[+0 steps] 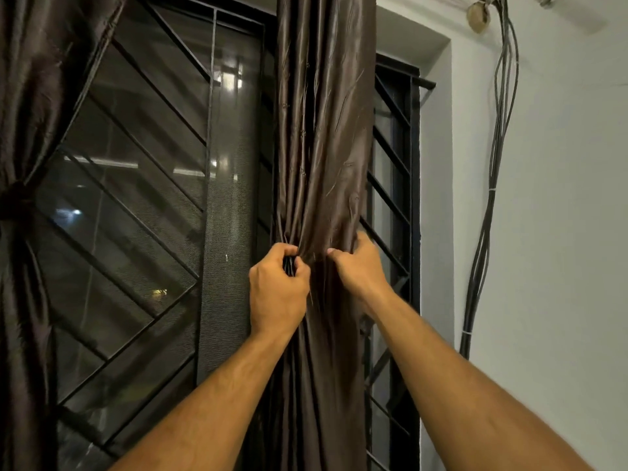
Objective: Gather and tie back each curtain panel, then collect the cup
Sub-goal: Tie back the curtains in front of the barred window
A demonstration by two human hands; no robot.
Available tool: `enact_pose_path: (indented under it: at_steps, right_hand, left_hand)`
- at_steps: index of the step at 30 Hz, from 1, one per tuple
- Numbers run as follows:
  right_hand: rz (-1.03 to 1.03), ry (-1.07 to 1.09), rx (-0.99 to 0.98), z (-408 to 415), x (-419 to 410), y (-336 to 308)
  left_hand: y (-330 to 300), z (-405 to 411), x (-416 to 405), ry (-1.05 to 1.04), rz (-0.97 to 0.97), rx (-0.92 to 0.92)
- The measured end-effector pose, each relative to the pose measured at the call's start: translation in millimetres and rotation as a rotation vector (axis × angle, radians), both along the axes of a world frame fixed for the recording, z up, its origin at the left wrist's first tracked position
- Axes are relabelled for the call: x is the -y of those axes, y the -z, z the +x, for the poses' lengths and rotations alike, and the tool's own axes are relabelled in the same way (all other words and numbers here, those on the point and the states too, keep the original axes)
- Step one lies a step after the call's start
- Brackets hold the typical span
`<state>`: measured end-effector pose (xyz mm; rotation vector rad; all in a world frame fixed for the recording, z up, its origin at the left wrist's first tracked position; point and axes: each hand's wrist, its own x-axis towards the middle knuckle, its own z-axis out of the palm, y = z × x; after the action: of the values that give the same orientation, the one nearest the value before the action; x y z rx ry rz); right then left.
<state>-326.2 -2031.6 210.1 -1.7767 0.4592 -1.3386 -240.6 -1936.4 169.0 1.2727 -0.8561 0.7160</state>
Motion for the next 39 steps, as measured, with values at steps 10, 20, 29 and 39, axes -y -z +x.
enact_pose_path:
  at_steps: [10, 20, 29, 39]
  right_hand:
    - [-0.059, -0.073, 0.002, 9, -10, -10]
    - [-0.09, -0.08, 0.02, 7, 0, -6]
    - [-0.099, -0.122, -0.019, 7, -6, 29]
    - [-0.118, -0.081, -0.032, 2, 8, 82]
  left_hand:
    - [13, -14, 3, 0.352, -0.002, 0.02]
    - [-15, 35, -24, 0.547, 0.162, -0.431]
    - [15, 30, -17, 0.342, 0.3, -0.355]
    - [117, 48, -21, 0.212, 0.483, -0.493]
